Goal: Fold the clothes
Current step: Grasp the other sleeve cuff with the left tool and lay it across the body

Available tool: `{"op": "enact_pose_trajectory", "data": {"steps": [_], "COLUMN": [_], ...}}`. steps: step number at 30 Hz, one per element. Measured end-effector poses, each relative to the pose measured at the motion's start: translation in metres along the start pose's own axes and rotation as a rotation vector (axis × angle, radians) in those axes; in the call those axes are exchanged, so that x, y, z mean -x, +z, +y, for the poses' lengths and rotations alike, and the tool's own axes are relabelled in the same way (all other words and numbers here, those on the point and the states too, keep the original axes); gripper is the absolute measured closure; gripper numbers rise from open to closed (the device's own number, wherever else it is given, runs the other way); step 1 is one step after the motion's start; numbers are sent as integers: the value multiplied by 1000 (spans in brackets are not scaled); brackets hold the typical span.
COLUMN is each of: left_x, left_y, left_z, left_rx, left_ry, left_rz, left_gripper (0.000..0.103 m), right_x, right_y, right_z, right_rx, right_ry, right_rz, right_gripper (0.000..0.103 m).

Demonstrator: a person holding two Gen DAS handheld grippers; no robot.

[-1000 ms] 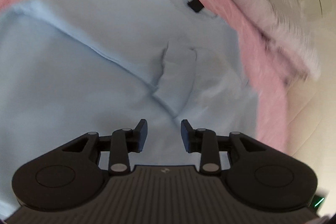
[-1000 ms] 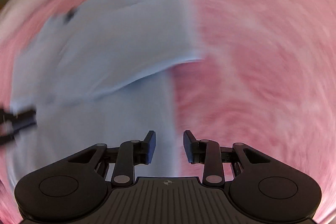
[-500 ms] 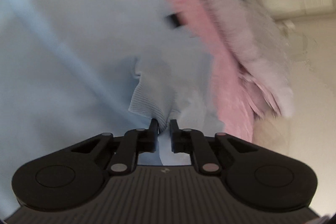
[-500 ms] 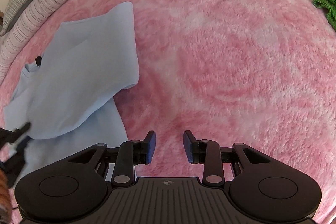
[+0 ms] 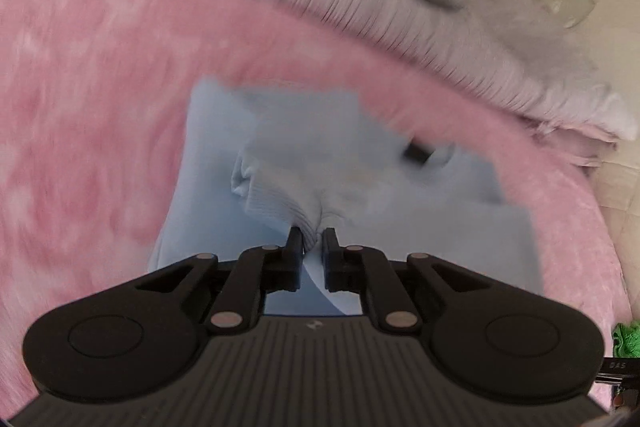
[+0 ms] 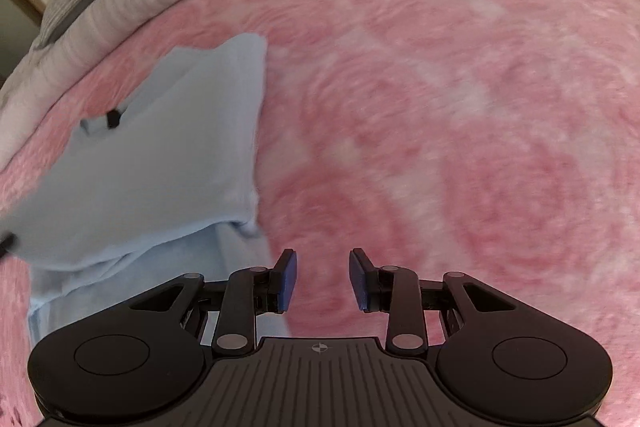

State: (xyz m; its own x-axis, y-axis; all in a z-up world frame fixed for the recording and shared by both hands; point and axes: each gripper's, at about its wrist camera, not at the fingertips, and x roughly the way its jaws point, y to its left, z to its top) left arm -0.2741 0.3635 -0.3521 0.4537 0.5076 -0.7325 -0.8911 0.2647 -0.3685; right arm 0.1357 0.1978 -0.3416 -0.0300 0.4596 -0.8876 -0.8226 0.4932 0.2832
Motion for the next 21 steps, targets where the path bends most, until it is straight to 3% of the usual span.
{"op": "enact_pose_trajectory", "data": {"steps": [1, 6, 9, 10, 15, 17, 21], "left_x": [-5, 12, 9, 8, 3, 5, 14], "left_y": [-4, 3, 6, 7, 11, 11, 18], "left_z": [5, 2, 3, 3, 4, 5, 13], "left_rx": [9, 36, 13, 5, -33, 20, 76], "left_ry": [1, -36, -32, -31, -24, -36, -35], "left_rz": [16, -67, -53, -49, -26, -50, -92], "left_gripper": [96, 96, 96, 96, 97, 97, 97], "right_x": [-2, -11, -32, -32, -13, -21, -47], "right_y": [-1, -3, -8, -9, -7, -8, -7], "right_z": [5, 26, 33, 32, 41, 52, 61], "right_rx": [19, 124, 205, 202, 181, 250, 314], "right_ry": [6, 25, -148, -159, 8, 15, -80], "right_rz": [-1, 9, 94, 86, -43, -38, -38], "right_gripper": [70, 70, 70, 70, 70, 70, 70]}}
